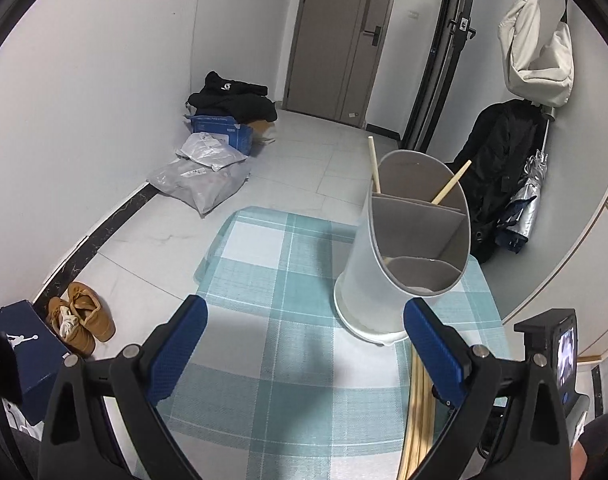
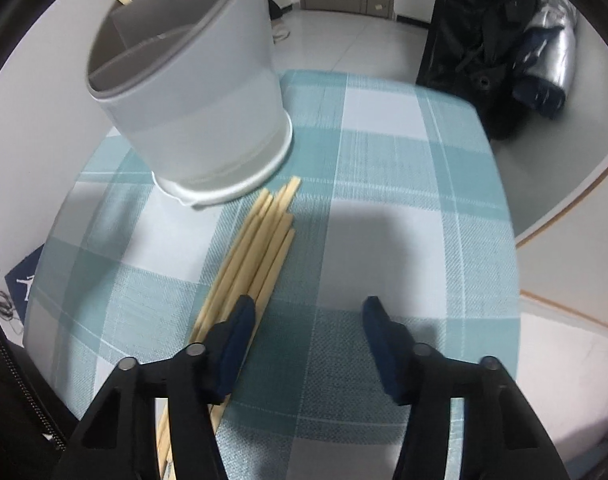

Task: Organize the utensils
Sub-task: 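Lower the right gripper onto the bundle and grasp another chopstick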

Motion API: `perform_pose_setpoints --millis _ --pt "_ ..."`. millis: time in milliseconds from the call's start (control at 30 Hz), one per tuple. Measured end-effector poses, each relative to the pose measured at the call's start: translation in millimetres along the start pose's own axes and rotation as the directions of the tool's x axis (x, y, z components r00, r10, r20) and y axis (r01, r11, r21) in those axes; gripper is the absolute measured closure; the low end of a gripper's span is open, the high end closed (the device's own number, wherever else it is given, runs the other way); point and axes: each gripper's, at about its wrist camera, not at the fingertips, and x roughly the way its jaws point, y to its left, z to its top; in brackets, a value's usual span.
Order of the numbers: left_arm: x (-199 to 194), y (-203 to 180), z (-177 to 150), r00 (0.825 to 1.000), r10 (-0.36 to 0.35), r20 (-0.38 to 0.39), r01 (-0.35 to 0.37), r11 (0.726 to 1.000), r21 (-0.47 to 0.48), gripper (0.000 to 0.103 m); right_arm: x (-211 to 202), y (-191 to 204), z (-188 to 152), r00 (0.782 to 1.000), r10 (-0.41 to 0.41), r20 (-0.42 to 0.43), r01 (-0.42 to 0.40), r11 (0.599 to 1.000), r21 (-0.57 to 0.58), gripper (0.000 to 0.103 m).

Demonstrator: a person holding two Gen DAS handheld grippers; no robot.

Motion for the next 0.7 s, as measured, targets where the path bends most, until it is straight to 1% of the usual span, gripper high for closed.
perform_pose_setpoints --millis 33,100,167,367,467,500,533,633,700 --pt "0.4 0.2 0.1 1.0 0.002 -0.001 -0.002 1.0 0.0 0.006 -2.2 -0.8 -1.7 1.0 -0.003 0.011 0.003 1.0 0.005 0.053" --pt "2.1 1.2 0.4 1.0 -0.003 -0.011 0.003 1.0 -0.005 0.006 -2.5 -0.9 -2.4 1.0 -0.003 0.008 0.003 1.0 0.0 0.057" --pt "3.6 2.2 0.9 1.0 -0.01 -0.021 0.009 1.0 -0.013 0.006 -3.6 0.6 -2.1 1.0 -0.014 0.0 0.014 1.0 -0.005 0.057" --pt "5.8 2.9 1.3 0.999 -0.011 -0.036 0.01 1.0 -0.016 0.006 0.0 2.6 7.4 1.0 -0.011 -0.009 0.011 1.0 0.007 0.057" --pt "6.3 3.6 0.0 0.999 -0.002 -0.039 0.002 1.0 -0.008 0.006 4.5 5.5 15.4 0.999 -0.034 -0.026 0.034 0.999 0.014 0.058" --pt "6.6 4.1 -0.2 0.999 0.001 -0.041 -0.002 1.0 -0.007 0.006 5.1 6.5 17.3 0.999 -0.042 -0.032 0.042 0.999 0.018 0.063" --pt "6.9 4.8 -0.7 0.999 0.001 -0.043 -0.001 1.0 -0.006 0.006 5.2 8.5 18.7 0.998 -0.05 -0.033 0.05 0.999 0.015 0.065" --pt "8.1 6.9 -0.4 0.999 0.008 -0.048 -0.008 1.0 -0.01 0.006 7.2 15.6 22.4 0.996 -0.083 -0.027 0.082 0.996 -0.017 0.068" --pt "8.3 8.9 0.2 0.999 0.009 -0.049 -0.01 1.0 -0.019 0.006 6.9 18.3 23.5 0.995 -0.093 -0.026 0.093 0.995 -0.025 0.071"
